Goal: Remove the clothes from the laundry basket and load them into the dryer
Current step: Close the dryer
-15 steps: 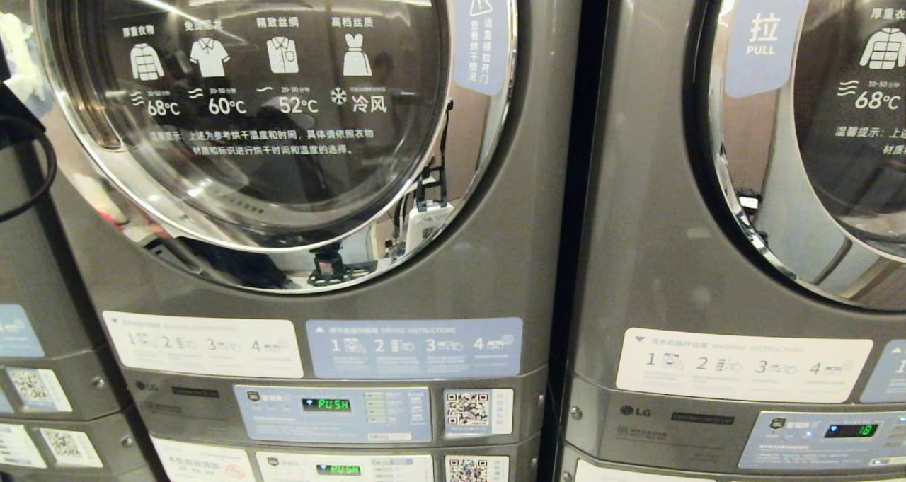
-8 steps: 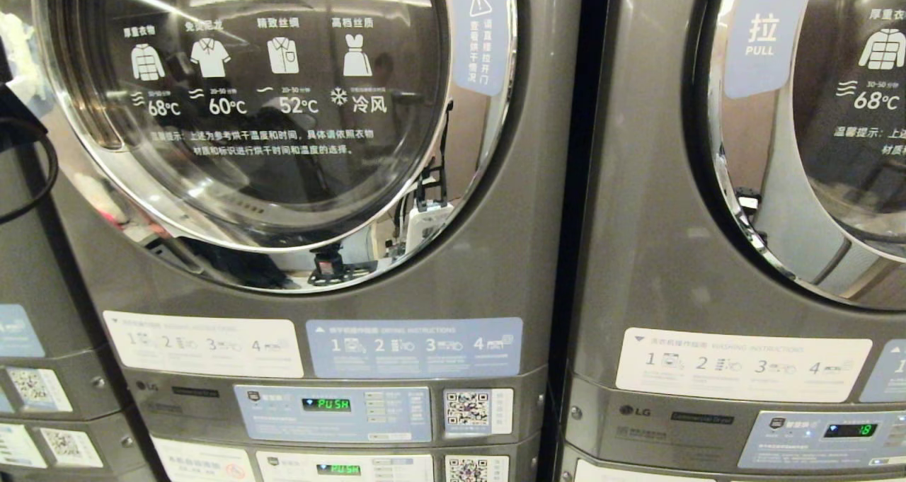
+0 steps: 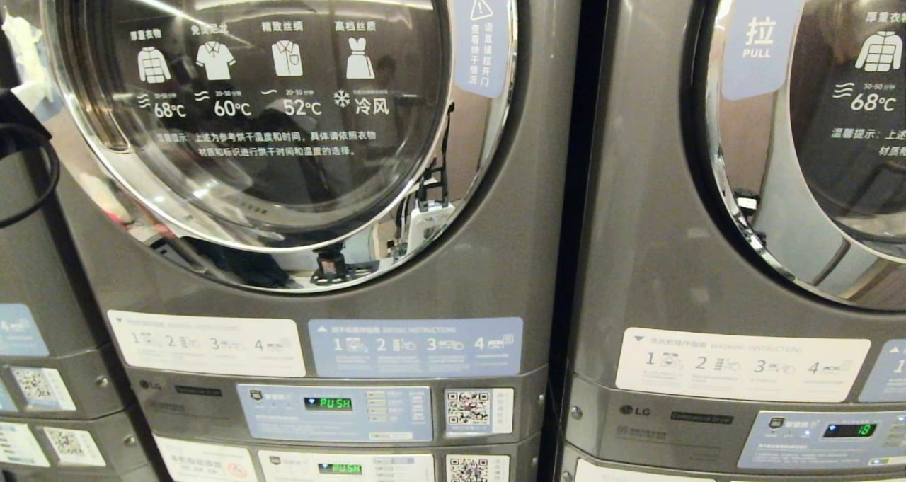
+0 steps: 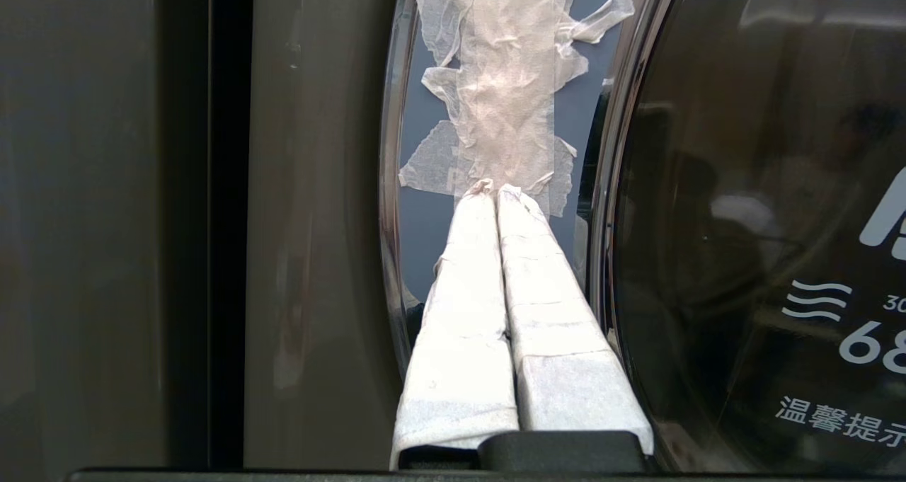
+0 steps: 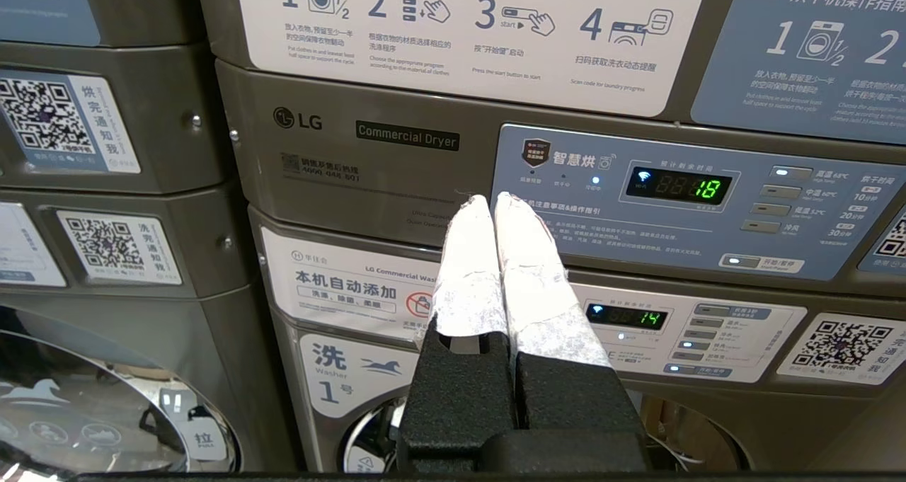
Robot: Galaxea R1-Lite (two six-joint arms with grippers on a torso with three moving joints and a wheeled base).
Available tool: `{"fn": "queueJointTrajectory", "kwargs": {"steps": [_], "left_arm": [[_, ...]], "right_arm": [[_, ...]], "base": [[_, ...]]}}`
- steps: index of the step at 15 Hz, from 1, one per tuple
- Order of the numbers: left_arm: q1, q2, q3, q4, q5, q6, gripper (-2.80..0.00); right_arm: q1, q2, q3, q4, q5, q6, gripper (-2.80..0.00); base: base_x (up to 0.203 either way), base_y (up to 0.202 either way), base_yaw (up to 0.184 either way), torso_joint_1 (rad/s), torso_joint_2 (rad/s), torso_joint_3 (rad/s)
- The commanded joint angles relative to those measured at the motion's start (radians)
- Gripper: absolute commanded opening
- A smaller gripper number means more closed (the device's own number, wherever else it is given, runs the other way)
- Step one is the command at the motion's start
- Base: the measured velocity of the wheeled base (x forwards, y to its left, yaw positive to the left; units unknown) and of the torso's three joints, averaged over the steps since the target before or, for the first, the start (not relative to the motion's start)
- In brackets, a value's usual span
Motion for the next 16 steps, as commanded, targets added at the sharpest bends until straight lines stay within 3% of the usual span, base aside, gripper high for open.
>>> {"fn": "queueJointTrajectory", "kwargs": {"steps": [1,9,12,16], "left_arm": [[0.0,0.023,0.0,0.002,-0.001,-0.001,-2.8],[0.0,0.039,-0.051,-0.01,0.013,0.026,-2.8],[0.001,-0.102,-0.006,-0.007,0.101,0.038,-2.8],[0.0,-0.373,0.144,-0.003,0.244,0.087,-2.8]], "right_arm": [[0.0,-0.001,0.0,0.001,0.001,-0.001,-2.8],[0.0,-0.001,0.0,0.001,0.001,-0.002,-2.8],[0.0,-0.001,0.0,0.001,0.001,-0.007,-2.8],[0.0,-0.001,-0.001,0.001,0.001,-0.008,-2.8]], "base": [[0.0,0.0,0.0,0.0,0.0,0.0],[0.0,0.0,0.0,0.0,0.0,0.0],[0.0,0.0,0.0,0.01,0.0,-0.002],[0.0,0.0,0.0,-0.002,0.03,0.01]]}}
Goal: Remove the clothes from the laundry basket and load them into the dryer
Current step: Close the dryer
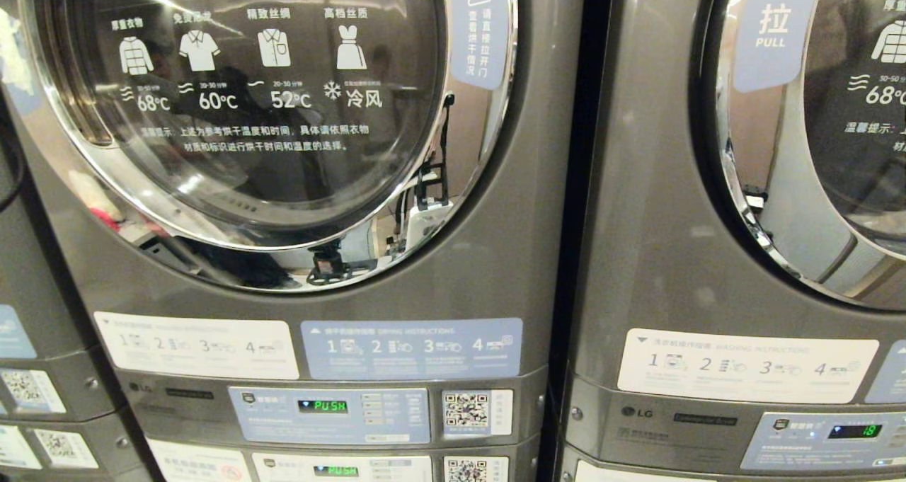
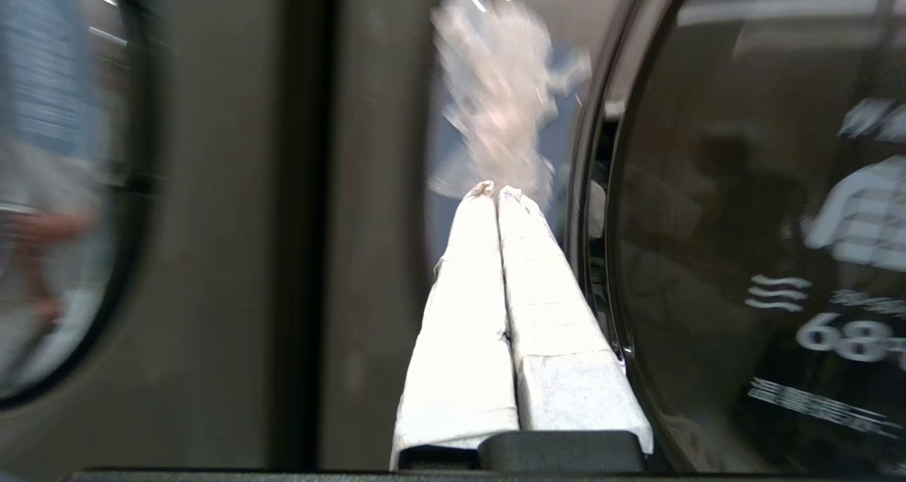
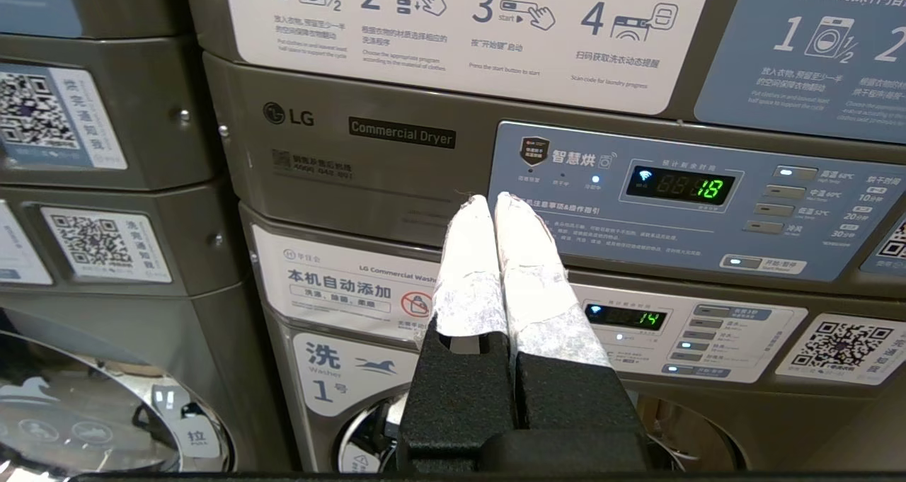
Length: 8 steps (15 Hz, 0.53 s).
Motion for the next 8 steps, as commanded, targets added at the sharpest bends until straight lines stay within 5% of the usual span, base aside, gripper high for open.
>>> {"fn": "queueJointTrajectory", "kwargs": {"steps": [1,4,8], "left_arm": [[0.001,-0.194,0.07,-0.009,0.022,0.012,-2.8],[-0.001,-0.433,0.218,0.027,0.029,0.056,-2.8],[-0.003,-0.814,0.576,0.269,0.019,0.074,-2.8]], "right_arm": [[0.0,0.0,0.0,0.001,0.0,0.0,-2.8],[0.0,0.0,0.0,0.001,0.0,0.002,-2.8],[0.0,0.0,0.004,0.001,0.0,-0.019,-2.8]], "base": [[0.0,0.0,0.0,-0.014,0.03,0.022],[0.0,0.0,0.0,-0.015,0.02,0.019],[0.0,0.0,0.0,-0.003,0.01,0.004]]}}
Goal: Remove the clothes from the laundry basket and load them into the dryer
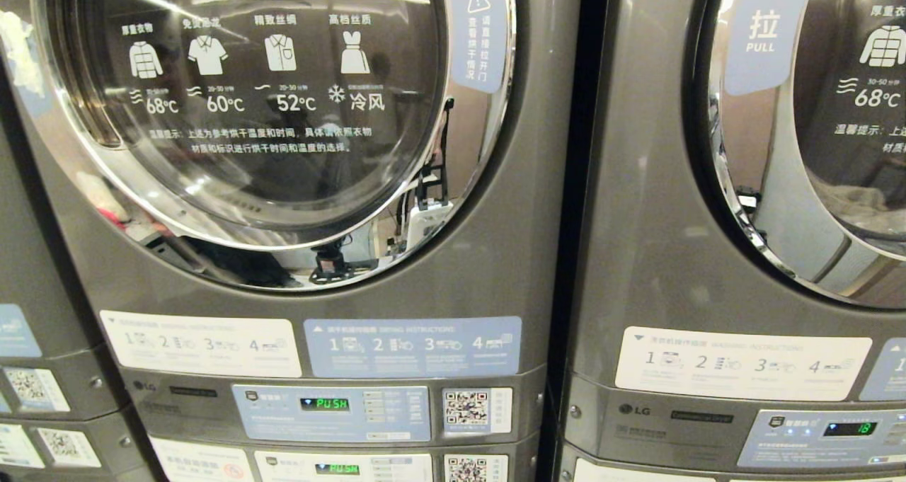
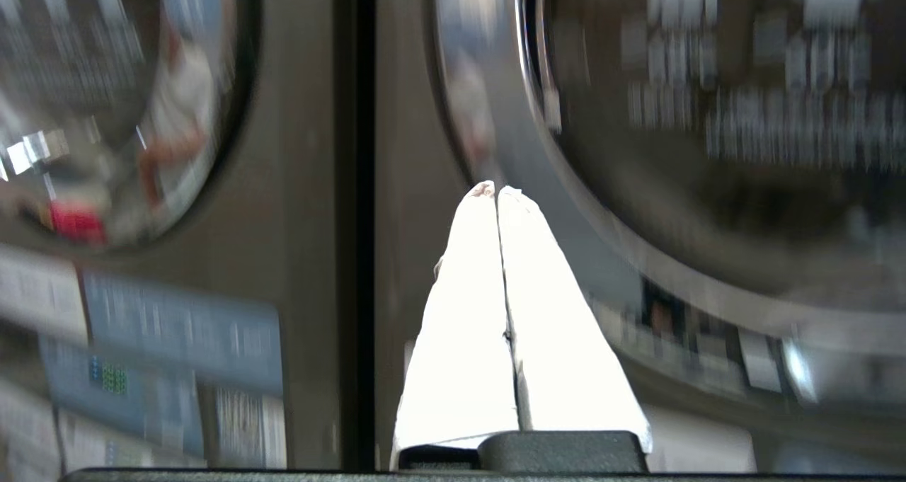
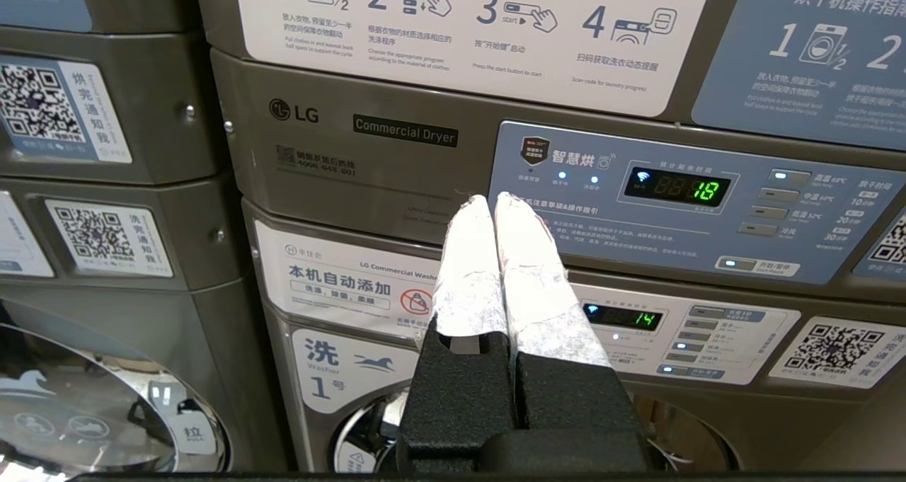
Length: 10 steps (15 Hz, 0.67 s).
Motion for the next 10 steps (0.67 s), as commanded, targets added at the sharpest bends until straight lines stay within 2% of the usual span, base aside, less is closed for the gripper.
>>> {"fn": "queueJointTrajectory", "kwargs": {"steps": [1,3,5,7,9,10], "left_arm": [[0.0,-0.257,0.159,0.108,-0.008,0.002,-2.8],[-0.001,-0.42,0.299,0.238,-0.037,0.004,-2.8],[-0.001,-0.492,0.444,0.353,-0.031,0.009,-2.8],[-0.001,-0.49,0.462,0.542,0.016,0.001,-2.8],[-0.062,-0.482,0.458,0.562,-0.009,0.01,-2.8],[-0.145,-0.484,0.457,0.562,-0.013,0.013,-2.8]], "right_arm": [[0.0,0.0,0.0,0.001,-0.002,-0.001,-2.8],[0.0,0.0,0.0,-0.001,-0.002,0.004,-2.8],[0.0,0.0,0.0,-0.001,0.0,0.004,-2.8],[0.0,0.0,-0.001,-0.002,0.0,0.007,-2.8],[0.0,0.0,0.0,-0.002,0.0,0.004,-2.8],[0.0,0.0,-0.001,-0.001,0.0,0.006,-2.8]], "base": [[0.0,0.0,0.0,0.0,0.0,0.0],[0.0,0.0,0.0,0.0,0.0,0.0],[0.0,0.0,0.0,0.0,0.0,0.0],[0.0,0.0,0.0,0.0,0.0,0.0],[0.0,0.0,0.0,0.0,0.0,0.0],[0.0,0.0,0.0,0.0,0.0,0.0]]}}
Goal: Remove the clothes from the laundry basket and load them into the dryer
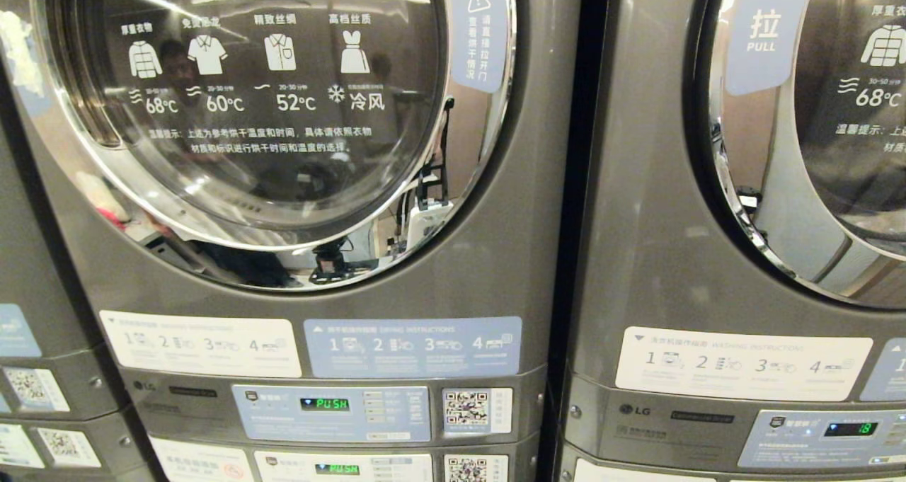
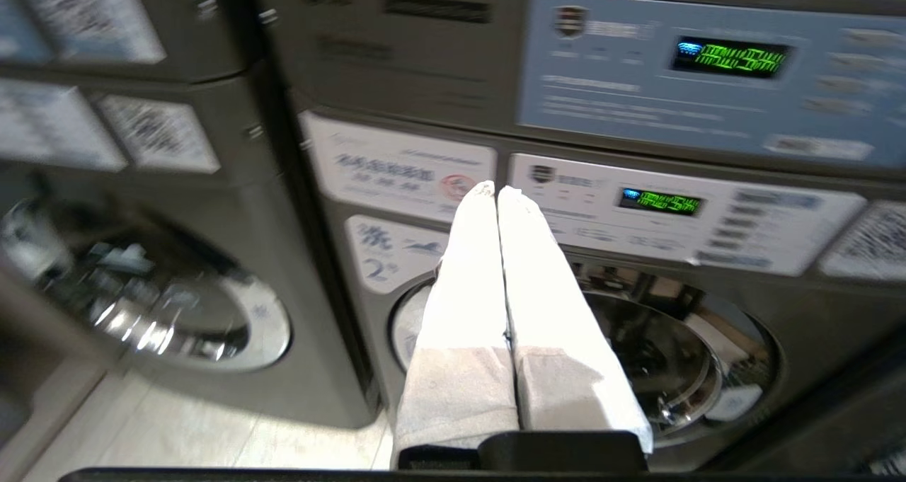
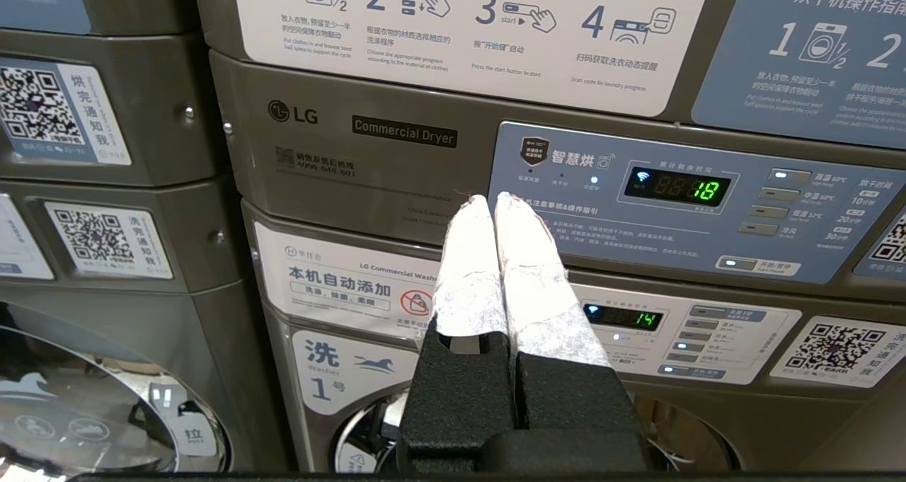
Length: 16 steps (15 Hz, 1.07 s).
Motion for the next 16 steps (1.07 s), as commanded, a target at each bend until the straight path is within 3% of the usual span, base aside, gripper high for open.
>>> {"fn": "queueJointTrajectory", "kwargs": {"steps": [1,3,6,16], "left_arm": [[-0.133,-0.023,0.002,0.002,-0.002,0.002,-2.8],[-0.233,-0.119,0.001,0.002,0.002,0.005,-2.8],[-0.221,-0.3,0.005,-0.006,0.005,0.012,-2.8],[-0.213,-0.295,0.007,-0.013,0.004,-0.004,-2.8]], "right_arm": [[0.0,0.0,0.001,0.002,0.003,-0.007,-2.8],[0.0,0.0,0.001,0.001,0.005,-0.007,-2.8],[0.0,0.0,-0.001,0.002,0.008,-0.01,-2.8],[0.0,0.0,-0.001,0.002,0.005,-0.007,-2.8]], "base": [[0.0,0.0,0.0,0.0,0.0,0.0],[0.0,0.0,0.0,0.0,0.0,0.0],[0.0,0.0,0.0,0.0,0.0,0.0],[0.0,0.0,0.0,0.0,0.0,0.0]]}}
